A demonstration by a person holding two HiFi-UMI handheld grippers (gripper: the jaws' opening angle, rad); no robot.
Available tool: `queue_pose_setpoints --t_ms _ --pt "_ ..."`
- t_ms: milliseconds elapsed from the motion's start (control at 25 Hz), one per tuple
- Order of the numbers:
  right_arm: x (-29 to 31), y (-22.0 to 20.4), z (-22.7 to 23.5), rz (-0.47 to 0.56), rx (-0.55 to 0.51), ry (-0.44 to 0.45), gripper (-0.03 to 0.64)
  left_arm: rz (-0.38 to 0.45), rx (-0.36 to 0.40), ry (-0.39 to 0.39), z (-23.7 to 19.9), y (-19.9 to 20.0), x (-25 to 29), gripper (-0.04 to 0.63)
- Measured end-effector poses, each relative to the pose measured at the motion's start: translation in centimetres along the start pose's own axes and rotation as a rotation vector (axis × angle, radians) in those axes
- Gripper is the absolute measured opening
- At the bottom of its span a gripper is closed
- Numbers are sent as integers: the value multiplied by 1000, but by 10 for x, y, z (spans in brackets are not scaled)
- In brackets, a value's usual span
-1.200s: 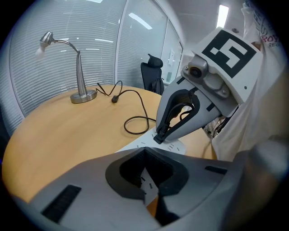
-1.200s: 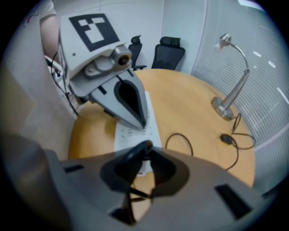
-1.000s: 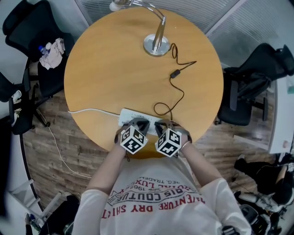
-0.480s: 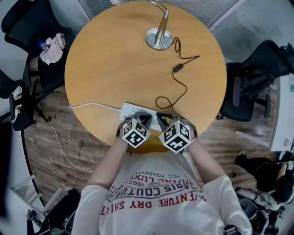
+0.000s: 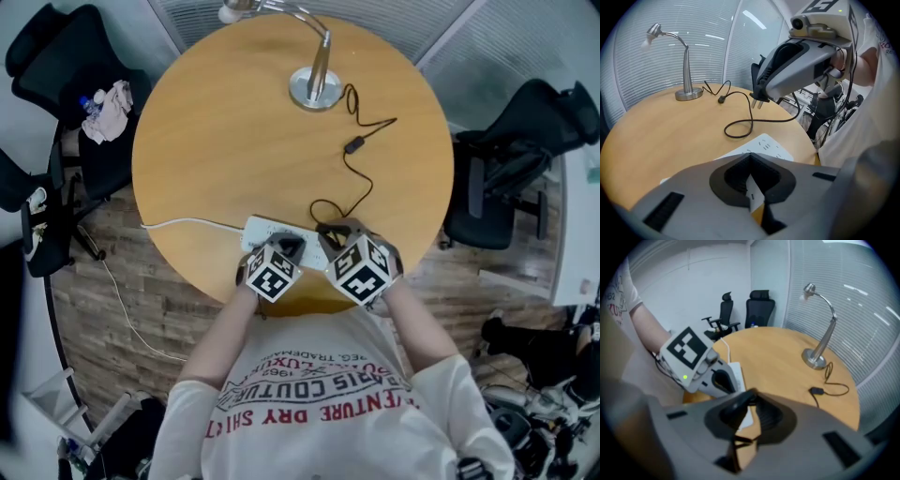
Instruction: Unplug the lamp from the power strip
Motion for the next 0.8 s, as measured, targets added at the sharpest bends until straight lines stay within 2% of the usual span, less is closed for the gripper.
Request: queue_pose_setpoints --t_ms 200,360,600,800 --pt "-9 -2 1 42 32 -14 72 28 -9 60 1 -2 -1 28" --pt "-24 4 4 183 70 -69 72 36 -41 104 -1 2 -14 28" --pt "-55 23 15 414 91 -208 72 267 -42 246 -18 54 -72 28" --pt "-80 40 17 548 77 -271 73 435 49 360 -21 101 -128 28"
Point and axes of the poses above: the fingertips, and each gripper's own axes: x forward along the fingers, z to its right, y out of its top, the point moved 5 cm from there along -x, backward along the fingers, and after that the axes turned 1 degree about z, right-handed, at the moved point
